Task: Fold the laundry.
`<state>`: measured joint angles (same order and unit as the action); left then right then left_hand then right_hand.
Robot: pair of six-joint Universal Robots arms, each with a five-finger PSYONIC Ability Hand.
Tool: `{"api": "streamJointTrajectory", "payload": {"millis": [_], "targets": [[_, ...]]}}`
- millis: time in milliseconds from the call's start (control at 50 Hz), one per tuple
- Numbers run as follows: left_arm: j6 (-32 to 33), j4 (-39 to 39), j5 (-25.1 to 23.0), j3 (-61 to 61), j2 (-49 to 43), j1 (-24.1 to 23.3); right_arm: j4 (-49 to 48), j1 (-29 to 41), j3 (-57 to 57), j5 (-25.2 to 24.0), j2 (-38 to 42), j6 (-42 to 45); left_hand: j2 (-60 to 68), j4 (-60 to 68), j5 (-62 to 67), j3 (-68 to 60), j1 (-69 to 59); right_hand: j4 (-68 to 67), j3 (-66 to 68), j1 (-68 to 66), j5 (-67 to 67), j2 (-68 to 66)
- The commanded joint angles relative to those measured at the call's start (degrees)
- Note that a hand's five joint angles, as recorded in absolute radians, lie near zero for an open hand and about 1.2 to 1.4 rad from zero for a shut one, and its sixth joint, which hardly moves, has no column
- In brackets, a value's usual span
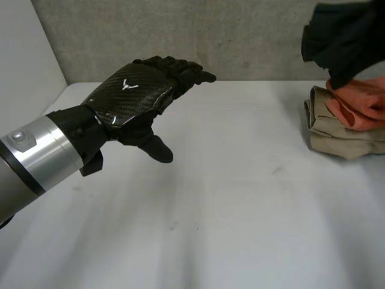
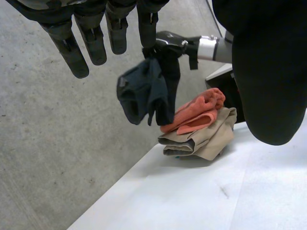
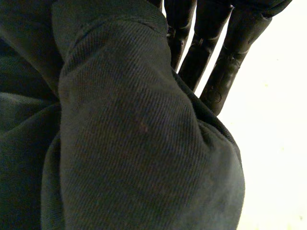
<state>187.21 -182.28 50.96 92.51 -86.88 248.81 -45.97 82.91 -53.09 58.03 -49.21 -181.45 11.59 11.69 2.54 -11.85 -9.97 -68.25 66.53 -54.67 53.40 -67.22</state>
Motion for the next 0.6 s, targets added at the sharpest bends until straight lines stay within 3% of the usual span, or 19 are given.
{"api": "streamJointTrajectory", "payload": {"millis": [20, 140, 360, 440, 520, 600], "targets": [[0.00, 0.00, 0.02, 0.22, -0.04, -0.52, -6.32, -6.88, -5.88, -4.85, 4.03, -6.90, -0.37, -0.46, -1.31, 0.63, -1.26, -11.75, 13.47, -25.33, 16.60, -12.78], [0.09, 0.00, 0.10, 0.13, -0.22, -0.61, -10.18, -12.94, -11.59, -11.26, 5.09, -7.51, -0.20, -0.30, -1.14, 0.46, -1.43, -11.75, 13.47, -25.33, 16.60, -12.78], [0.00, 0.08, 2.04, 0.13, -0.13, -0.87, -11.16, -17.35, -13.27, -15.04, 6.40, -7.61, -0.20, -0.30, -1.14, 0.46, -1.43, -11.75, 13.47, -25.33, 16.60, -12.78], [0.00, 0.08, 2.04, 0.13, -0.13, -2.54, -11.07, -17.17, -13.62, -18.21, 8.69, -6.11, -0.37, -0.46, -1.31, 0.62, -1.26, -11.75, 13.47, -25.33, 16.60, -12.78], [0.09, 0.08, 1.95, 0.04, -0.04, -5.08, -10.63, -17.35, -14.76, -17.34, 7.65, -5.06, -0.70, -0.80, -1.65, 0.96, -0.92, -10.98, 12.70, -24.55, 15.83, -12.00], [0.26, 0.00, 1.86, -0.04, -0.04, -6.67, -9.84, -17.52, -16.42, -14.71, 4.40, -5.05, -1.04, -1.13, -1.98, 1.29, -0.59, 16.34, -14.62, 2.77, -11.49, 15.32]]}}
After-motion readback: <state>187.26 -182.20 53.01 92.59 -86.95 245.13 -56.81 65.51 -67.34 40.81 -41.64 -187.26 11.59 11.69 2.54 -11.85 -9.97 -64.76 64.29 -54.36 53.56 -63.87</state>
